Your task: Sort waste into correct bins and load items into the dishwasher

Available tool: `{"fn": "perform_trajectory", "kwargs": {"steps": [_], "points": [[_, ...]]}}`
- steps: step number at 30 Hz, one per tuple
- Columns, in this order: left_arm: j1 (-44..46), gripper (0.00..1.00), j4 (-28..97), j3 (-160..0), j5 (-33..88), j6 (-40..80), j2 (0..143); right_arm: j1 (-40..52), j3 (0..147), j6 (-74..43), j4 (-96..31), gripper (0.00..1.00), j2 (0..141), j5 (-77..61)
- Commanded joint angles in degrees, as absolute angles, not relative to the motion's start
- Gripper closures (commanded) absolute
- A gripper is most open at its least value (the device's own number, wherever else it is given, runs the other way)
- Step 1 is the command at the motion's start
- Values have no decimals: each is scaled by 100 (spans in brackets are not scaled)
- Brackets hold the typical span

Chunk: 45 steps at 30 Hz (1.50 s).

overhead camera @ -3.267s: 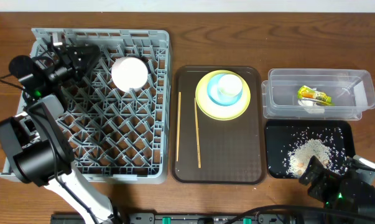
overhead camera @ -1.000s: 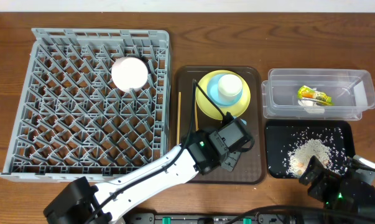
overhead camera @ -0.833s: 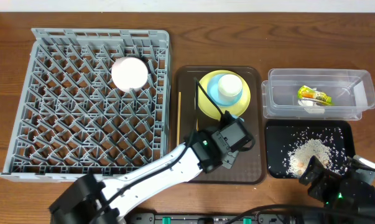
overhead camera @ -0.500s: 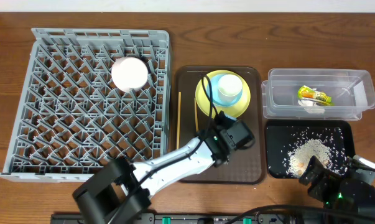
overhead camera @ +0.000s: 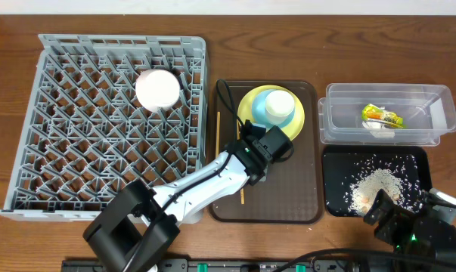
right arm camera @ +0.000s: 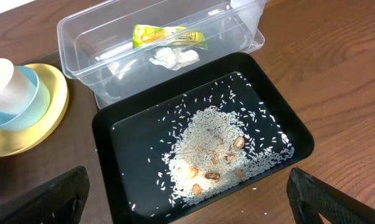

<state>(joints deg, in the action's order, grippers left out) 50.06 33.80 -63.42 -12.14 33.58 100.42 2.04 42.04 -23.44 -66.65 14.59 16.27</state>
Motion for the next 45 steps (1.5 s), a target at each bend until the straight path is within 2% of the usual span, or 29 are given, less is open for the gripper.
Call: {"fn": "perform_trajectory", "kwargs": {"steps": [1, 17, 25, 39, 45], "points": [[4967, 51, 3378, -6283, -1201, 3483, 10232, 167, 4226, -2373, -6672, 1, 1457, 1662], [4952, 51, 3208, -6283, -1203, 3573, 11233, 167, 4226, -2373, -6672, 1, 1457, 1662], [4950, 52, 3208, -6283, -1186, 3592, 11284, 167, 4226, -2373, -6672, 1, 1457, 1664], [4237, 52, 3186, -6283, 202, 3586, 11284, 167, 4226, -2373, -6672, 1, 1457, 1662], [4224, 52, 3192, -6272, 239, 3568, 11284, 167, 4226, -2373, -6672, 1, 1457, 1662]]}}
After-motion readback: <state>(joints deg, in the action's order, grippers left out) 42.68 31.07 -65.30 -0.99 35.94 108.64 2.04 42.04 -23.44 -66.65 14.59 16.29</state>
